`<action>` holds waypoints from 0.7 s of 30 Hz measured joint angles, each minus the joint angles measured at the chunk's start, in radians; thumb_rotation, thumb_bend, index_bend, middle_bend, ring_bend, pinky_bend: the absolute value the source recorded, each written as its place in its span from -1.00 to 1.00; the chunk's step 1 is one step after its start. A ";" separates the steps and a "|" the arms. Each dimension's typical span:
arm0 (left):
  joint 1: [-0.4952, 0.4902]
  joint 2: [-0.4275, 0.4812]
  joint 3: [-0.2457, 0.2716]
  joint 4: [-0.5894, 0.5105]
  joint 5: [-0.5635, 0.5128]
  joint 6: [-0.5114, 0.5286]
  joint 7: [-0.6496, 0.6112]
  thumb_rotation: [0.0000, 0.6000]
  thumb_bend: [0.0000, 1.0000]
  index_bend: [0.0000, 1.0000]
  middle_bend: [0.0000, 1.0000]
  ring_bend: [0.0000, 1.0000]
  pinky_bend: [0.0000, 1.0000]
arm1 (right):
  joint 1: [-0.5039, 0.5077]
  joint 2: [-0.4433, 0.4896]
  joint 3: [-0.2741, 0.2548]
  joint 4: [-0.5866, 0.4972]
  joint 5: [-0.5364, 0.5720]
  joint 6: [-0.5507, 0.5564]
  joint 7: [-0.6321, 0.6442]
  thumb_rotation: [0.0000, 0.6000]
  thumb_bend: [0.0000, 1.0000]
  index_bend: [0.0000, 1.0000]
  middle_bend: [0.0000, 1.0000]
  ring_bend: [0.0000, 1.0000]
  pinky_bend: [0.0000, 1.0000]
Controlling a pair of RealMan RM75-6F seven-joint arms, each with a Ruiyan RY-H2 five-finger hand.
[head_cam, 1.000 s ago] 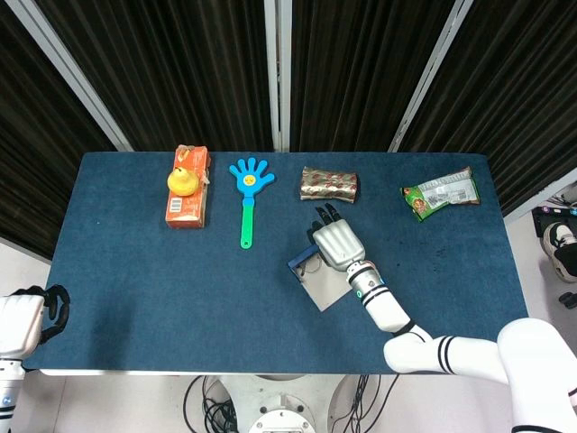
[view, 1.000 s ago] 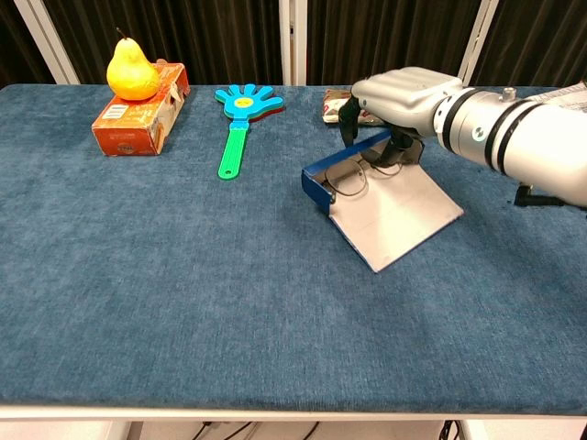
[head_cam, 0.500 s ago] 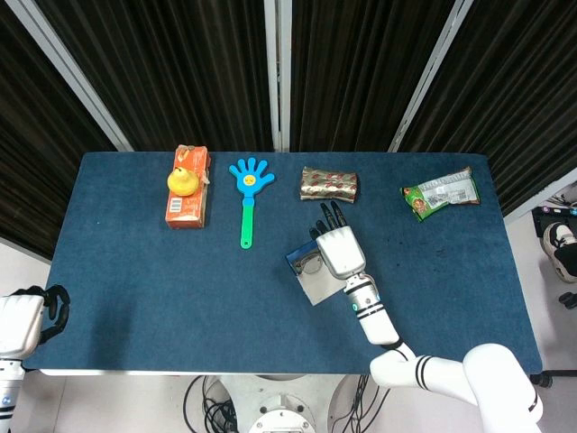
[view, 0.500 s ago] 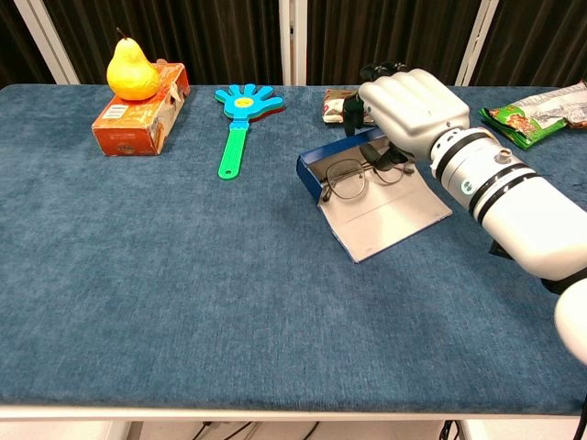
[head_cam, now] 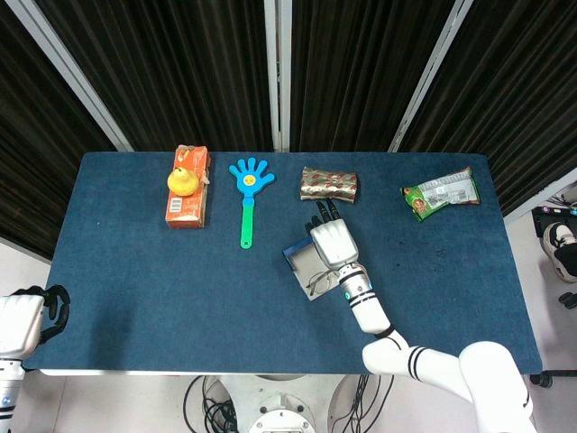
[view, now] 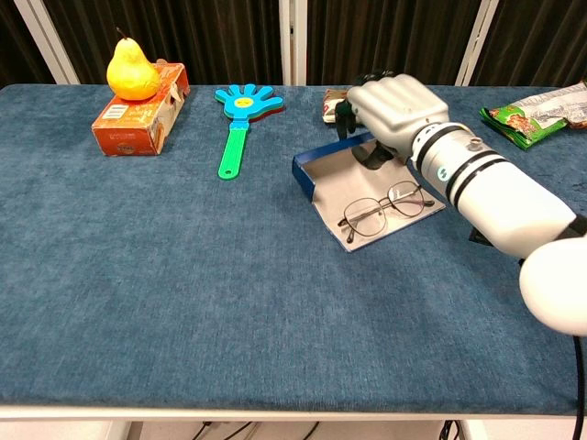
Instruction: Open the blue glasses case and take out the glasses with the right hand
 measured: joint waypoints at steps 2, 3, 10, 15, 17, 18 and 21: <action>0.000 0.000 0.000 0.000 0.000 0.000 -0.001 1.00 -0.28 0.39 0.42 0.11 0.15 | 0.007 0.018 0.010 -0.028 0.022 -0.031 -0.029 1.00 -0.40 -0.44 -0.52 -0.98 -1.00; 0.000 0.000 0.000 0.000 0.000 -0.001 -0.001 1.00 -0.28 0.39 0.42 0.11 0.15 | 0.009 0.031 0.014 -0.051 0.036 -0.045 -0.047 1.00 -0.44 -0.52 -0.55 -0.99 -1.00; 0.000 0.000 0.000 0.000 0.001 0.000 0.000 1.00 -0.28 0.39 0.42 0.11 0.14 | -0.011 0.135 0.014 -0.240 0.063 -0.044 -0.106 1.00 -0.54 -0.74 -0.65 -1.00 -1.00; 0.000 -0.001 0.000 0.000 0.000 0.001 0.004 1.00 -0.28 0.39 0.42 0.11 0.14 | -0.066 0.243 -0.040 -0.391 -0.015 -0.002 -0.077 1.00 -0.43 -0.32 -0.63 -1.00 -1.00; 0.000 -0.001 0.000 -0.001 0.000 0.001 0.005 1.00 -0.28 0.39 0.42 0.11 0.14 | -0.089 0.277 -0.075 -0.418 -0.054 0.009 -0.061 1.00 -0.38 -0.19 -0.63 -1.00 -1.00; 0.000 -0.001 0.000 -0.001 0.001 0.002 0.006 1.00 -0.28 0.39 0.42 0.11 0.14 | -0.104 0.293 -0.098 -0.428 -0.077 0.016 -0.048 1.00 -0.37 -0.15 -0.63 -1.00 -1.00; 0.001 -0.002 0.000 -0.001 0.001 0.002 0.008 1.00 -0.28 0.39 0.42 0.11 0.14 | -0.131 0.308 -0.132 -0.432 -0.109 0.020 -0.009 1.00 -0.34 -0.10 -0.63 -1.00 -1.00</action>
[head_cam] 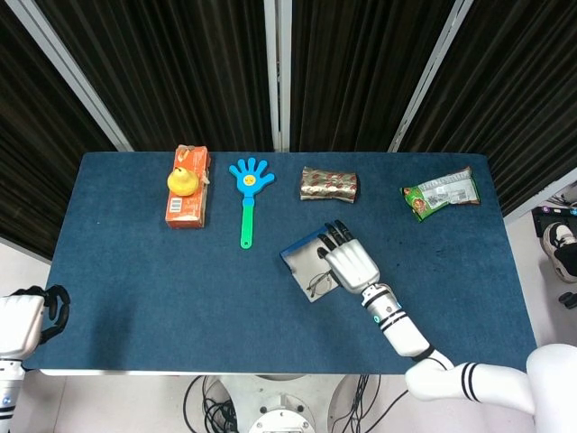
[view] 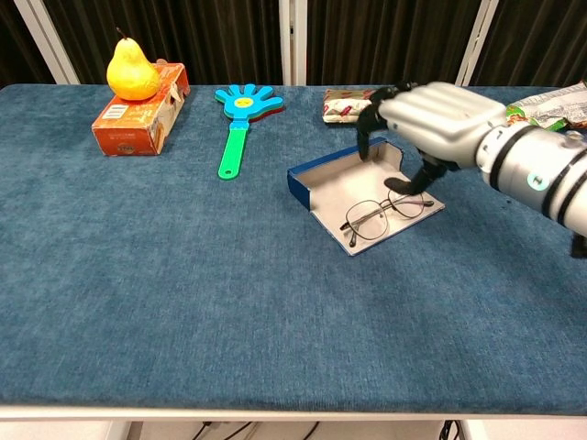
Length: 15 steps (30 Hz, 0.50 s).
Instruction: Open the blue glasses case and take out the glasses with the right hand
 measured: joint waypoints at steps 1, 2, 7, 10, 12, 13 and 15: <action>0.000 0.000 0.000 0.000 0.000 0.000 0.000 1.00 -0.28 0.39 0.42 0.11 0.14 | -0.004 0.001 -0.006 0.005 -0.005 -0.003 0.011 1.00 -0.34 -0.10 -0.63 -1.00 -1.00; 0.000 0.000 0.000 0.000 0.000 0.000 0.001 1.00 -0.28 0.39 0.42 0.11 0.14 | -0.007 0.001 -0.011 0.013 -0.008 -0.007 0.019 1.00 -0.34 -0.09 -0.63 -1.00 -1.00; 0.000 0.000 -0.001 -0.001 -0.002 0.000 0.000 1.00 -0.28 0.39 0.42 0.11 0.14 | -0.010 -0.019 -0.021 0.075 -0.020 -0.039 0.050 1.00 -0.32 -0.09 -0.64 -1.00 -1.00; 0.000 0.000 -0.001 -0.001 -0.002 -0.001 -0.001 1.00 -0.28 0.39 0.42 0.11 0.14 | -0.009 -0.038 -0.019 0.106 -0.023 -0.054 0.062 1.00 -0.31 -0.08 -0.63 -1.00 -1.00; 0.000 0.001 -0.001 -0.001 -0.002 -0.001 -0.002 1.00 -0.28 0.39 0.42 0.11 0.14 | -0.009 -0.047 -0.017 0.117 -0.026 -0.064 0.070 1.00 -0.31 -0.07 -0.63 -1.00 -1.00; 0.000 0.001 0.000 -0.001 -0.001 -0.001 -0.003 1.00 -0.28 0.39 0.42 0.11 0.14 | -0.009 -0.049 -0.017 0.120 -0.028 -0.066 0.073 1.00 -0.31 -0.06 -0.63 -1.00 -1.00; 0.000 0.001 0.000 -0.001 -0.001 -0.001 -0.004 1.00 -0.28 0.39 0.42 0.11 0.14 | -0.011 -0.052 -0.017 0.123 -0.033 -0.068 0.078 1.00 -0.30 -0.05 -0.63 -1.00 -1.00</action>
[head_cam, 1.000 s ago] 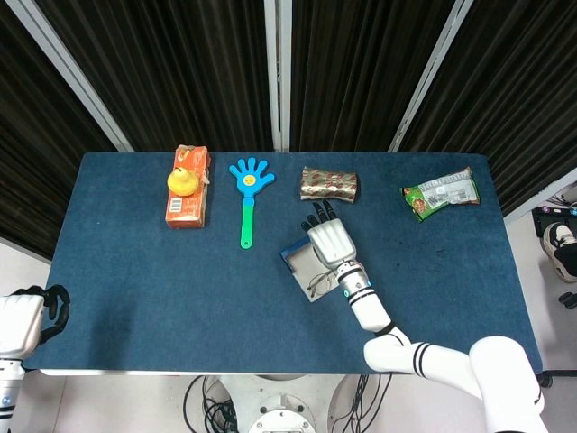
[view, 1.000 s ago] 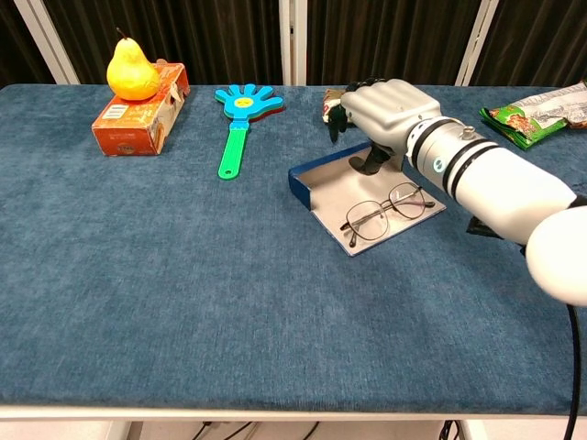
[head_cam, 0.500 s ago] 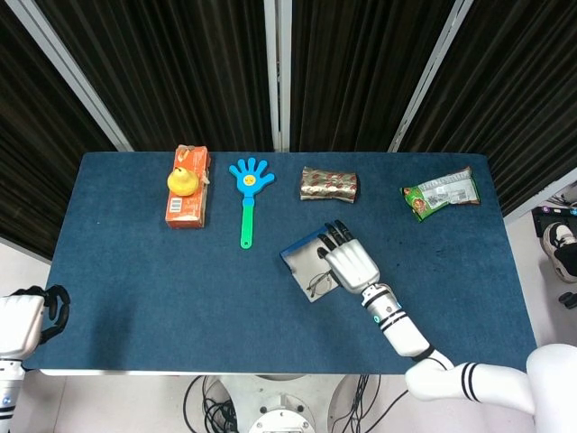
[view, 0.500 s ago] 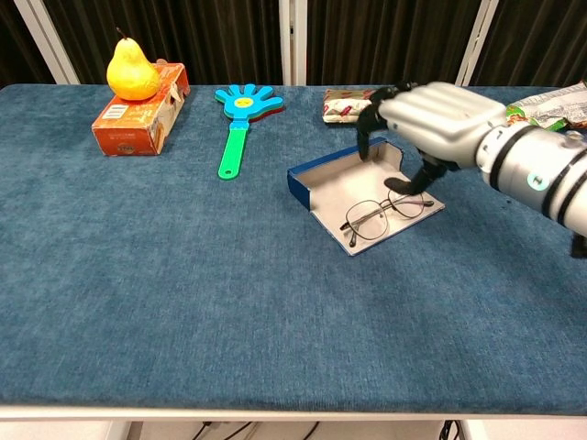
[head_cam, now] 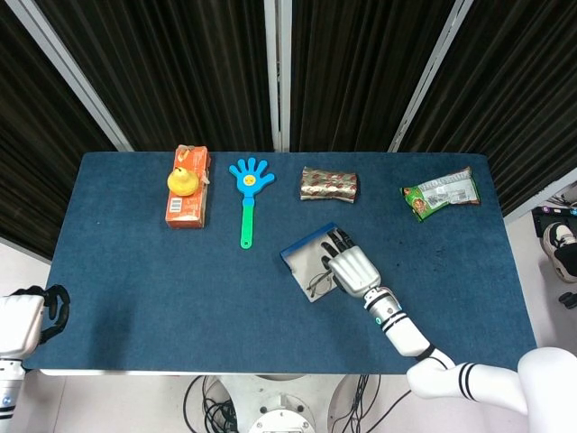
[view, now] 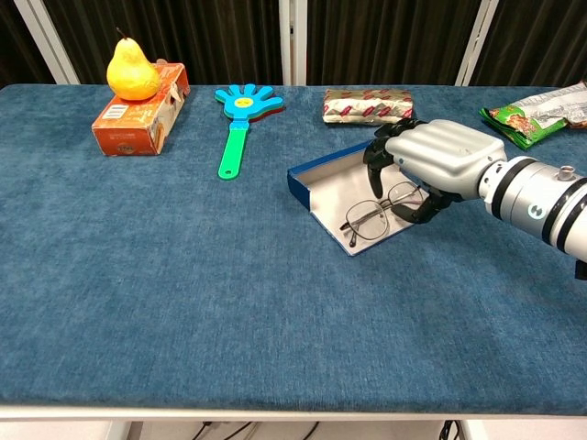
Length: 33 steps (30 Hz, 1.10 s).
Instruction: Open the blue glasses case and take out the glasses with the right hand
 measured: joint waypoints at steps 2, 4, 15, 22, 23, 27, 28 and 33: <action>0.000 0.000 0.000 0.001 0.000 0.000 -0.001 1.00 -0.28 0.39 0.42 0.11 0.14 | -0.002 -0.002 0.000 0.002 -0.004 -0.001 0.003 1.00 -0.29 -0.03 -0.62 -1.00 -1.00; 0.000 0.000 0.000 0.001 0.001 0.000 -0.001 1.00 -0.28 0.39 0.42 0.11 0.14 | -0.003 -0.004 0.001 0.006 -0.005 -0.004 0.006 1.00 -0.28 0.01 -0.61 -1.00 -1.00; 0.000 0.000 0.000 0.001 0.001 0.000 -0.002 1.00 -0.28 0.39 0.42 0.11 0.14 | -0.009 -0.026 0.011 0.038 -0.029 -0.002 0.041 1.00 -0.05 0.48 -0.47 -1.00 -1.00; 0.000 0.000 0.001 0.001 0.001 -0.001 -0.002 1.00 -0.28 0.39 0.42 0.11 0.14 | -0.013 0.035 -0.010 -0.033 -0.129 0.021 0.101 1.00 -0.05 0.56 -0.42 -1.00 -1.00; 0.000 0.000 0.001 0.001 0.001 -0.001 -0.001 1.00 -0.29 0.39 0.42 0.11 0.14 | -0.012 0.047 -0.016 -0.049 -0.150 0.024 0.110 1.00 -0.05 0.56 -0.42 -1.00 -1.00; 0.000 -0.001 0.001 0.000 0.001 0.000 0.001 1.00 -0.28 0.39 0.42 0.11 0.14 | -0.001 0.094 -0.052 -0.124 -0.251 0.025 0.148 1.00 -0.05 0.54 -0.42 -1.00 -1.00; 0.000 -0.001 0.001 0.000 0.001 0.001 0.002 1.00 -0.28 0.39 0.42 0.11 0.14 | 0.004 0.099 -0.061 -0.137 -0.268 0.018 0.152 1.00 -0.05 0.52 -0.42 -1.00 -1.00; 0.001 -0.002 0.000 0.001 0.001 0.002 0.002 1.00 -0.28 0.39 0.42 0.11 0.14 | 0.041 0.087 -0.089 -0.162 -0.302 -0.062 0.130 1.00 -0.07 0.29 -0.51 -1.00 -1.00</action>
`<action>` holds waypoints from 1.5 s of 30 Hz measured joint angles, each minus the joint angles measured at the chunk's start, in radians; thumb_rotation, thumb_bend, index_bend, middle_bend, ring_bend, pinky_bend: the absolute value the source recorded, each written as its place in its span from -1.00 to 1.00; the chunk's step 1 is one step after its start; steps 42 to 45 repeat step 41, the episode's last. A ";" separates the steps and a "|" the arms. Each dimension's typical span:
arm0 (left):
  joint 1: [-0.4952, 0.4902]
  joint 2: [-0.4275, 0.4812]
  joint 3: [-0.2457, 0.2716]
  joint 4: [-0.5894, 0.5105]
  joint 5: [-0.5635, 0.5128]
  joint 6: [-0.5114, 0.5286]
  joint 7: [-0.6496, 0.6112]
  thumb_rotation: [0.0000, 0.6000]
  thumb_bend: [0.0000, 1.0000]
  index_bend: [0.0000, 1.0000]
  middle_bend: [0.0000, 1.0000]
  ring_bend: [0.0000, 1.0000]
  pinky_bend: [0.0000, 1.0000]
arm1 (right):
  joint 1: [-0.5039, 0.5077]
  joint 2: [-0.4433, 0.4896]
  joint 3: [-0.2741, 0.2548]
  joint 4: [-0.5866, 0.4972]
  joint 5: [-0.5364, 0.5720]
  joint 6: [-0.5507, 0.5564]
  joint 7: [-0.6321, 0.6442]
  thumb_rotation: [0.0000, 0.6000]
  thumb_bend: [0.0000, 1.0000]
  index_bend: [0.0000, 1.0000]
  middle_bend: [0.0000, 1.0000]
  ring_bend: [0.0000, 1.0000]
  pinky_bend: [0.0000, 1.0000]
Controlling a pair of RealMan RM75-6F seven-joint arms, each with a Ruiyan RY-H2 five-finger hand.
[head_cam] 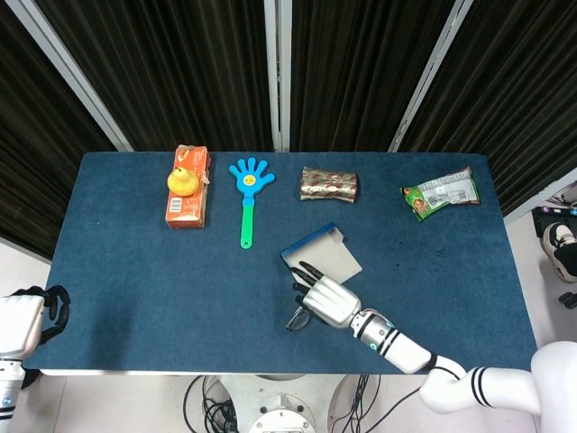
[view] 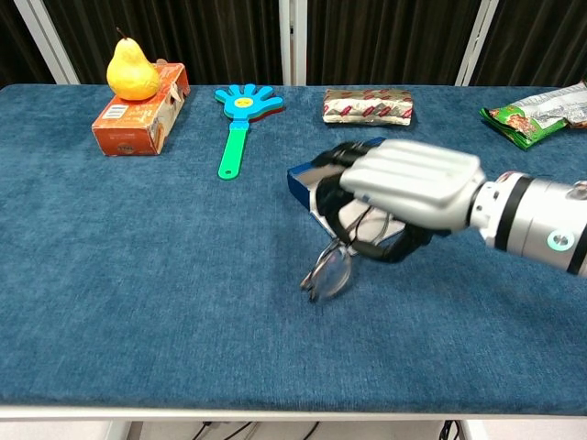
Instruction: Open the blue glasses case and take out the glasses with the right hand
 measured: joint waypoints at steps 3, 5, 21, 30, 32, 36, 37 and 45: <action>0.000 0.000 0.000 0.000 0.000 -0.001 -0.002 1.00 -0.28 0.39 0.42 0.11 0.14 | 0.016 -0.027 -0.002 0.001 -0.001 -0.031 -0.044 1.00 -0.12 -0.17 -0.60 -1.00 -1.00; 0.000 0.001 0.000 0.001 0.000 -0.001 -0.003 1.00 -0.28 0.39 0.42 0.11 0.14 | 0.021 -0.038 -0.001 0.001 0.003 -0.041 -0.076 1.00 -0.20 -0.63 -0.67 -1.00 -1.00; 0.000 0.000 0.000 -0.002 0.000 -0.001 0.005 1.00 -0.28 0.39 0.42 0.11 0.14 | -0.167 0.207 -0.009 -0.146 -0.002 0.271 -0.112 1.00 -0.33 -0.99 -0.84 -1.00 -1.00; 0.001 -0.002 -0.001 -0.002 -0.001 0.002 0.013 1.00 -0.28 0.39 0.42 0.11 0.14 | -0.378 0.389 -0.065 -0.195 -0.067 0.554 -0.002 1.00 -0.41 -1.00 -0.91 -1.00 -1.00; 0.001 -0.003 -0.001 -0.002 -0.002 0.002 0.014 1.00 -0.28 0.39 0.42 0.11 0.14 | -0.424 0.413 -0.077 -0.194 -0.072 0.600 0.035 1.00 -0.41 -1.00 -0.91 -1.00 -1.00; 0.001 -0.004 -0.001 -0.002 -0.002 0.003 0.017 1.00 -0.28 0.39 0.42 0.11 0.14 | -0.517 0.458 -0.101 -0.188 -0.066 0.672 0.114 1.00 -0.40 -1.00 -0.91 -1.00 -1.00; 0.001 -0.004 -0.001 -0.002 -0.002 0.003 0.017 1.00 -0.28 0.39 0.42 0.11 0.14 | -0.533 0.466 -0.104 -0.186 -0.064 0.684 0.131 1.00 -0.40 -1.00 -0.91 -1.00 -1.00; 0.001 -0.005 -0.001 -0.002 -0.002 0.004 0.019 1.00 -0.28 0.39 0.42 0.11 0.14 | -0.586 0.502 -0.111 -0.187 -0.049 0.709 0.162 1.00 -0.40 -1.00 -0.92 -1.00 -1.00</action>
